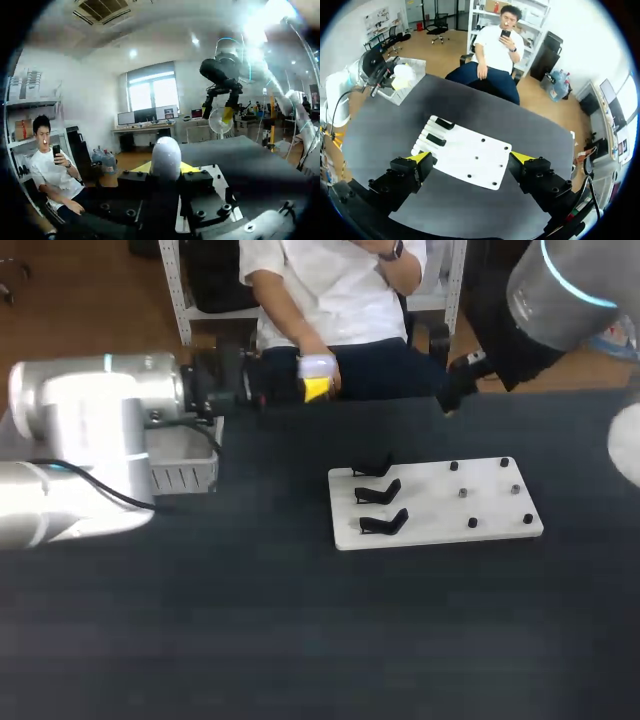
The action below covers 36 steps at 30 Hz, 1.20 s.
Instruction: Pick up each earbud case from the left stands, insert the matching earbuds, close the lid, and place the case in the box.
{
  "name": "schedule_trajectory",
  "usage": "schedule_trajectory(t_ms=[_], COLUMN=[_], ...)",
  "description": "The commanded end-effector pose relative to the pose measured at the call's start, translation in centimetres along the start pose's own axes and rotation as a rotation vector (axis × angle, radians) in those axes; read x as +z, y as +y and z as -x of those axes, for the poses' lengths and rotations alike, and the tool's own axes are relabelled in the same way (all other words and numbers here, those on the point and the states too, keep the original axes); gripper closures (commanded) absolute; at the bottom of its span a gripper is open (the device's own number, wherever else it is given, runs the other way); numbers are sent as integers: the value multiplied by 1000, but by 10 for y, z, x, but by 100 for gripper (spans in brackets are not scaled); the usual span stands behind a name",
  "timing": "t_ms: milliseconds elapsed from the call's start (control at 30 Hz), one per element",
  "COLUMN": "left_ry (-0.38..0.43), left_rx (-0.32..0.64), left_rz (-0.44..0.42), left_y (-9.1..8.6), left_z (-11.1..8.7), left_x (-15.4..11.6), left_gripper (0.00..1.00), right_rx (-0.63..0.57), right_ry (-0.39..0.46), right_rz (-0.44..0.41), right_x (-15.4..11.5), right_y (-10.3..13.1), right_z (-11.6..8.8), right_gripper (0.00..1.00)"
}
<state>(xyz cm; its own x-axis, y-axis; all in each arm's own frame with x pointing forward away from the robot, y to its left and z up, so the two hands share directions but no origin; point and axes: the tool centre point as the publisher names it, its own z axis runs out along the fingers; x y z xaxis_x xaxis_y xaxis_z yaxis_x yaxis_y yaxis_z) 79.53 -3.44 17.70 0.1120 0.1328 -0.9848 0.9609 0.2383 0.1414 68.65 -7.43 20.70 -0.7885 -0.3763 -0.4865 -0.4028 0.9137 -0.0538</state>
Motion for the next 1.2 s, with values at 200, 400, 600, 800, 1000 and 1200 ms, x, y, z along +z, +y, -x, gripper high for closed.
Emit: schedule_trajectory(t_ms=[200,400,600,800,1000,1200], left_ry=[66,104,128,202,237,269], left_rx=[34,36,-48,-92,-139,-189], left_rz=[273,340,345,387,452,472], left_y=[33,56,78,83,87,90], left_z=[-3,-25,-68,-100,-128,-148], left_x=[-116,-149,-171,-184,-199,-215], left_gripper=[100,100,100,100,100,100], right_rx=[118,124,130,141,145,141], right_ry=[-105,-105,-118,-108,-96,-92], right_rz=[-11,-14,-20,-28,-23,-20], right_x=[-4,-7,-10,-13,-11,-11], right_y=[-10,-12,-14,-14,-12,-11], right_z=[-42,-48,-52,-60,-63,-63], right_gripper=[0,0,0,0,0,0])
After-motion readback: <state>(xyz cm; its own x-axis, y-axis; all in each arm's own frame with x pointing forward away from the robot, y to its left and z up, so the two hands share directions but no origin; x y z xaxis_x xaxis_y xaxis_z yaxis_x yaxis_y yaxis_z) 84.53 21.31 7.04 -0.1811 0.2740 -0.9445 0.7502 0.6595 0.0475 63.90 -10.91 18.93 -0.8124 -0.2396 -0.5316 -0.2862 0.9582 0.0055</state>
